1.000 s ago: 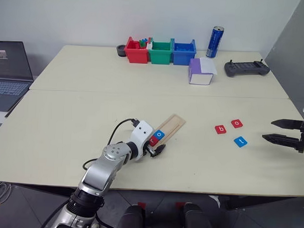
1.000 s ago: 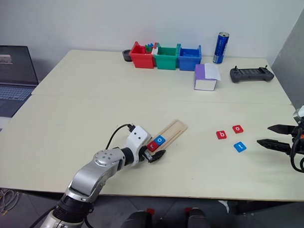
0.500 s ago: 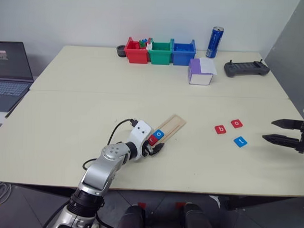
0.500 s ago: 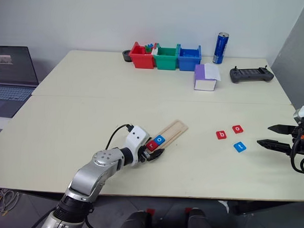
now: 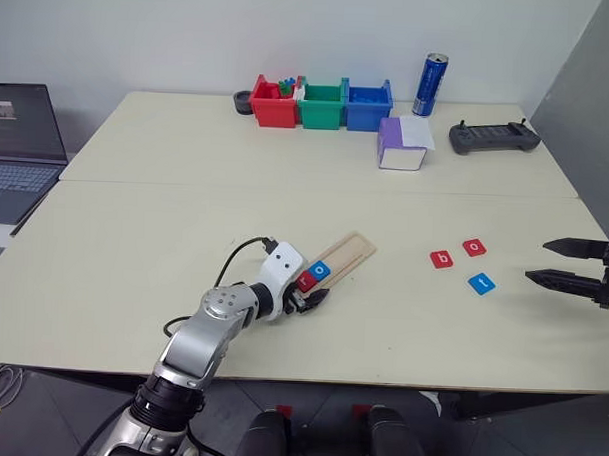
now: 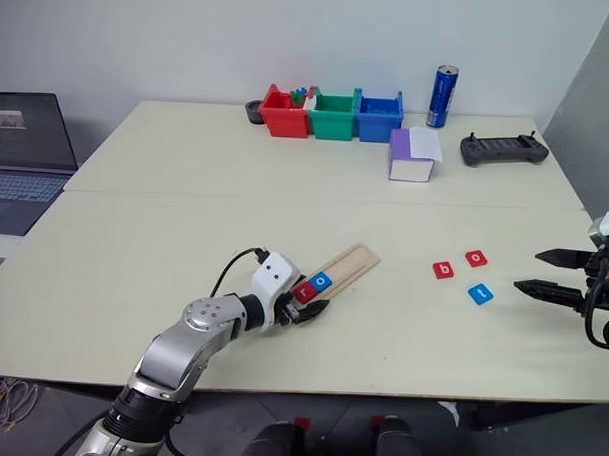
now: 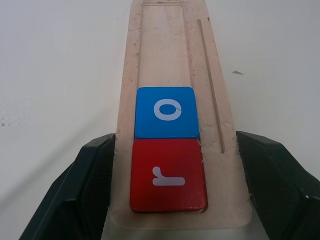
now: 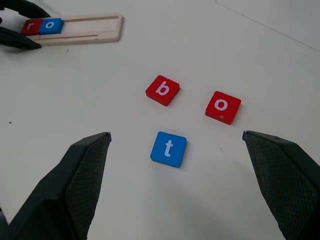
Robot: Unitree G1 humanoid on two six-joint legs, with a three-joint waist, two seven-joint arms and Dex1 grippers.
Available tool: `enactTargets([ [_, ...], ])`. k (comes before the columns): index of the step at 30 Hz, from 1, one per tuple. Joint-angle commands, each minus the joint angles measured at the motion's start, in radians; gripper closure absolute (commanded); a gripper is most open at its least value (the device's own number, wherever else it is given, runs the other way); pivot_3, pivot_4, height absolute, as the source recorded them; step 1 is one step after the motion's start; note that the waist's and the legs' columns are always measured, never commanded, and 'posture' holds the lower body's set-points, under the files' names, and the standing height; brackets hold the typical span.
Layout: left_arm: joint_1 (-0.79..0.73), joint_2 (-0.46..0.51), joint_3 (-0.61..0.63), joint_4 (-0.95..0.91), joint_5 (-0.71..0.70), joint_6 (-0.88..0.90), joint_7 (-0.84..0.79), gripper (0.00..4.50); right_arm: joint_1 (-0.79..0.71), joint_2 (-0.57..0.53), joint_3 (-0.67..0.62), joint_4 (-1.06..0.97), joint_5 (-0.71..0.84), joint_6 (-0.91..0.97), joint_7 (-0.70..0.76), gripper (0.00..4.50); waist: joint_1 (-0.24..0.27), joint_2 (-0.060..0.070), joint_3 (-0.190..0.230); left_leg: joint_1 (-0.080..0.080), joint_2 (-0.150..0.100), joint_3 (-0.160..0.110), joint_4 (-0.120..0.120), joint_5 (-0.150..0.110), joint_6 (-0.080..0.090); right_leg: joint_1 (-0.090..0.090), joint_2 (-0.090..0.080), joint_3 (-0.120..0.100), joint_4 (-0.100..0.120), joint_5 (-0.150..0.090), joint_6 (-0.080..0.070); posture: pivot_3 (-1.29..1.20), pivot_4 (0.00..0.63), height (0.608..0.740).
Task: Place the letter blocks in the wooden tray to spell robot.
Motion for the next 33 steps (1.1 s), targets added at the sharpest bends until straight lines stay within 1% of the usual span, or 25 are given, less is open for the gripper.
enactTargets([
  [1,0.007,0.027,-0.051,0.047,0.007,-0.028,-0.07,1.12,0.009,-0.02,-0.021,-0.068,0.033,0.013,0.026,0.0,0.0,0.0,0.0,0.0,0.0,0.0,0.0,0.0,0.0,0.0,0.0,0.0,0.0,0.0,0.0,0.0,0.15,0.74],
  [9,-0.035,0.082,-0.072,0.071,-0.021,-0.212,-0.27,1.12,0.061,0.022,-0.009,-0.235,0.1,0.088,0.025,0.0,0.001,0.0,0.0,-0.001,0.0,0.0,0.0,0.0,0.0,0.0,0.0,0.0,-0.001,0.0,0.0,0.0,0.15,0.74],
  [19,-0.159,0.124,-0.092,0.259,-0.015,-0.399,-0.513,1.12,0.156,0.022,-0.074,-0.441,0.159,0.151,-0.036,0.0,0.0,-0.001,0.001,-0.002,0.0,-0.001,0.0,0.0,0.0,-0.001,0.0,-0.001,-0.001,0.0,0.0,0.0,0.15,0.74],
  [27,-0.25,0.098,-0.106,0.413,-0.012,-0.528,-0.659,1.12,0.263,0.021,-0.144,-0.555,0.185,0.179,-0.074,0.0,0.003,-0.002,0.001,-0.005,0.0,-0.002,0.0,0.0,0.0,-0.001,0.0,-0.002,-0.006,0.001,0.002,0.0,0.15,0.74],
  [30,-0.291,0.077,-0.114,0.488,0.03,-0.575,-0.647,1.12,0.295,0.024,-0.166,-0.58,0.187,0.185,-0.089,0.0,0.004,-0.002,0.001,-0.006,0.0,-0.002,0.0,0.0,0.0,-0.001,0.0,-0.002,-0.009,0.002,0.004,0.0,0.15,0.74],
  [33,-0.318,0.049,-0.108,0.524,0.037,-0.586,-0.642,1.12,0.316,0.029,-0.178,-0.6,0.192,0.189,-0.103,0.0,0.004,-0.002,0.001,-0.007,0.0,-0.001,0.0,0.0,0.0,-0.001,0.0,-0.002,-0.011,0.003,0.005,0.0,0.15,0.74],
])
